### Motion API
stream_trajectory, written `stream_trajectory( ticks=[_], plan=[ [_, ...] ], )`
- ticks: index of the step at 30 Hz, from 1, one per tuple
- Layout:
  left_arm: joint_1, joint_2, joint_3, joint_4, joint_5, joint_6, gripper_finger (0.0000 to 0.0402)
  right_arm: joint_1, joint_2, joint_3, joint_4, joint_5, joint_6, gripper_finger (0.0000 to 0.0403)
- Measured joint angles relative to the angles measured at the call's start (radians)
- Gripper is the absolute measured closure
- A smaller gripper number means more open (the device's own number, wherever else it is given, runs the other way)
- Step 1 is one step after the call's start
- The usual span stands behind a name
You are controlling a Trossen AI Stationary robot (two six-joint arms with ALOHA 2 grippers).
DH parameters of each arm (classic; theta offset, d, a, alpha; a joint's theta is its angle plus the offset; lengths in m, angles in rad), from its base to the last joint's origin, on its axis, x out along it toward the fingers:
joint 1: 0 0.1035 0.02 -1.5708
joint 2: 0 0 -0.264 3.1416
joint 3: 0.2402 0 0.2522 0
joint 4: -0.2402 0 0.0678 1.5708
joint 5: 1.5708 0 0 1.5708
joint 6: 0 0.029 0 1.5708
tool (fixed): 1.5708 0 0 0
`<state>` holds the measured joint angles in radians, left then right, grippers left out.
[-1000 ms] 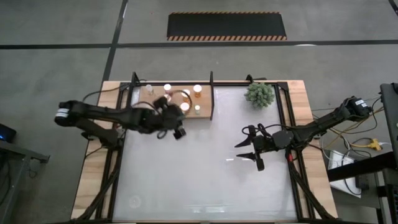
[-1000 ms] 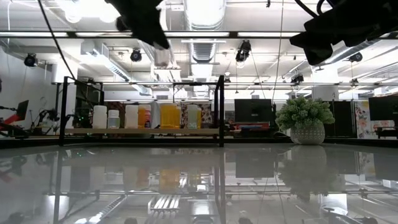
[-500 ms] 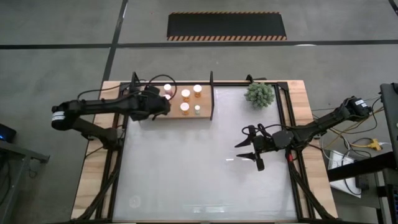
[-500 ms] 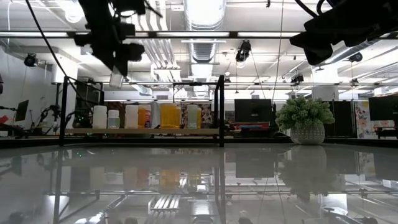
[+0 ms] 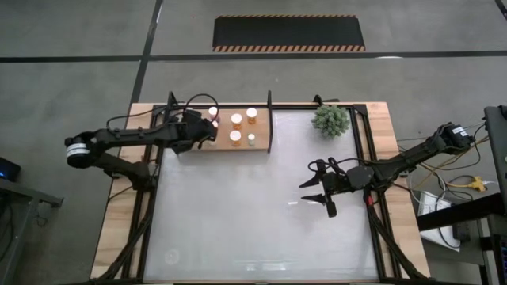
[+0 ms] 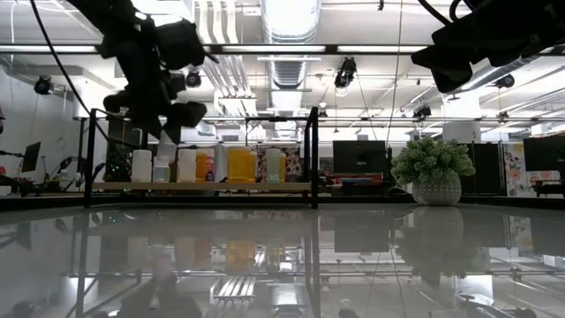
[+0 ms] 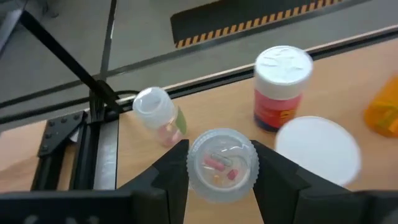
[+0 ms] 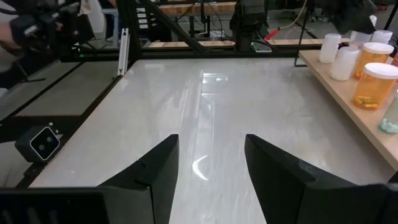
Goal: Pick and place medicine bottles onto shelf by color
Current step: Put the transparent pill bottle on the shelf
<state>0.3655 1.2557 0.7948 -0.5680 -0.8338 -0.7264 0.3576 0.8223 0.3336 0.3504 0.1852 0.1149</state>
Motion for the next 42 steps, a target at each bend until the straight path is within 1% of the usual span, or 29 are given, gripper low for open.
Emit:
stream_trajectory(
  ticks=[11, 20, 29, 42],
  plan=[
    [0.044, 0.000, -0.092, 0.150, 0.002, -0.015, 0.0276, 0.000, 0.000, 0.000, 0.006, 0.000, -0.001, 0.0229],
    [0.048, 0.017, -0.100, 0.147, 0.002, -0.053, 0.0261, 0.000, 0.000, 0.000, 0.006, 0.000, -0.001, 0.0229],
    [0.049, 0.059, -0.100, 0.149, -0.001, -0.079, 0.0259, 0.000, 0.000, 0.000, 0.006, 0.000, 0.004, 0.0229],
    [0.049, 0.056, -0.100, 0.162, -0.001, -0.075, 0.0258, 0.000, 0.000, 0.000, 0.006, 0.000, 0.005, 0.0229]
  ],
)
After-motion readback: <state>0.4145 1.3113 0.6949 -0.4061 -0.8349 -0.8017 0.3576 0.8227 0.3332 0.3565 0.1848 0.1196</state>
